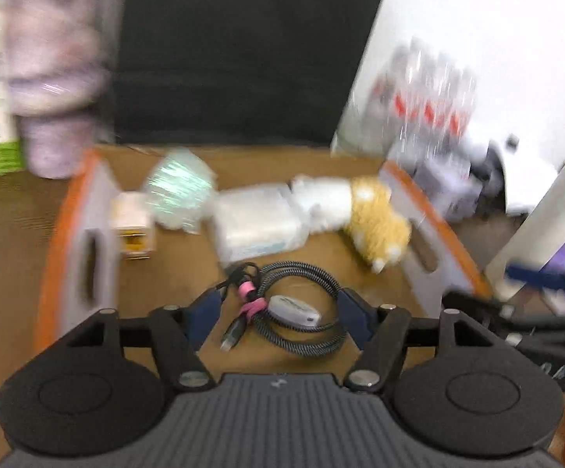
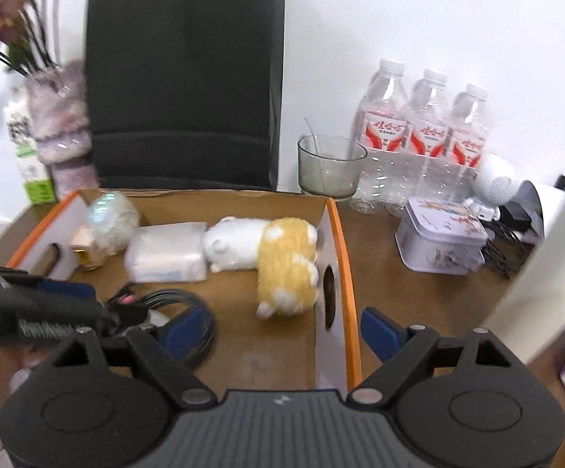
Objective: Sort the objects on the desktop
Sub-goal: 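Withdraw both tools back over the table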
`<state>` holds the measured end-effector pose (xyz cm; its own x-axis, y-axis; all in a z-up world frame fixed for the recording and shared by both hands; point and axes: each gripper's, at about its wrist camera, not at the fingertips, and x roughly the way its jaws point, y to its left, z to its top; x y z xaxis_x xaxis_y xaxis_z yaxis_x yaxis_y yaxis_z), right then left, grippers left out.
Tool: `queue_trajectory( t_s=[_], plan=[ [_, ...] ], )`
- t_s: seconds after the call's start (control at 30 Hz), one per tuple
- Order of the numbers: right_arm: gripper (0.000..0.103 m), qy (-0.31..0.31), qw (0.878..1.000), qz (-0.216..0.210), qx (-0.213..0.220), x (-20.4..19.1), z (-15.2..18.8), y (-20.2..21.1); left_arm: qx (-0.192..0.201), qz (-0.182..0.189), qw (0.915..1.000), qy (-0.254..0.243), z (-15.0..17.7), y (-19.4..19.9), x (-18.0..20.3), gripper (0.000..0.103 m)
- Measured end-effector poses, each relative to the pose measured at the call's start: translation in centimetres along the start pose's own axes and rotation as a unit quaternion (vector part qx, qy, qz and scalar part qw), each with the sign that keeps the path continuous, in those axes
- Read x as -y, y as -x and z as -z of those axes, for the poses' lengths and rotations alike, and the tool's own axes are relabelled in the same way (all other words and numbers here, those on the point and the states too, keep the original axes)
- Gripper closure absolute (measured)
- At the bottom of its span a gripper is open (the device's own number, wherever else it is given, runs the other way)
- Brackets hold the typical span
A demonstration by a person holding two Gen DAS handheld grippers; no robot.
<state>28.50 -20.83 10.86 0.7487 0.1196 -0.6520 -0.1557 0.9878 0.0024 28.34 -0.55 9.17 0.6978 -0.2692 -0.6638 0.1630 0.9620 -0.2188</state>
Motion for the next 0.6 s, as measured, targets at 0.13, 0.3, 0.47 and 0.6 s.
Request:
queue_trajectory(
  t_s=[0.13,0.3,0.47,0.6],
  plan=[
    [0.015,-0.025,0.998,-0.052,0.03,-0.5,5.0,5.7,0.092,-0.024,0.995,0.03,6.9,9.3,0.7,0.011],
    [0.015,-0.008,0.997,-0.081,0.018,-2.8,11.9,9.8,0.082,-0.043,0.9951,0.033,17.2,14.8,0.7,0.01],
    [0.015,0.025,0.996,-0.089,0.004,-4.2,18.7,13.2,0.052,-0.062,0.9967,-0.001,23.8,16.6,0.8,0.006],
    [0.015,0.03,0.994,-0.106,-0.01,-5.1,22.4,14.8,0.048,-0.072,0.9958,-0.029,26.4,17.2,1.0,0.003]
  ],
)
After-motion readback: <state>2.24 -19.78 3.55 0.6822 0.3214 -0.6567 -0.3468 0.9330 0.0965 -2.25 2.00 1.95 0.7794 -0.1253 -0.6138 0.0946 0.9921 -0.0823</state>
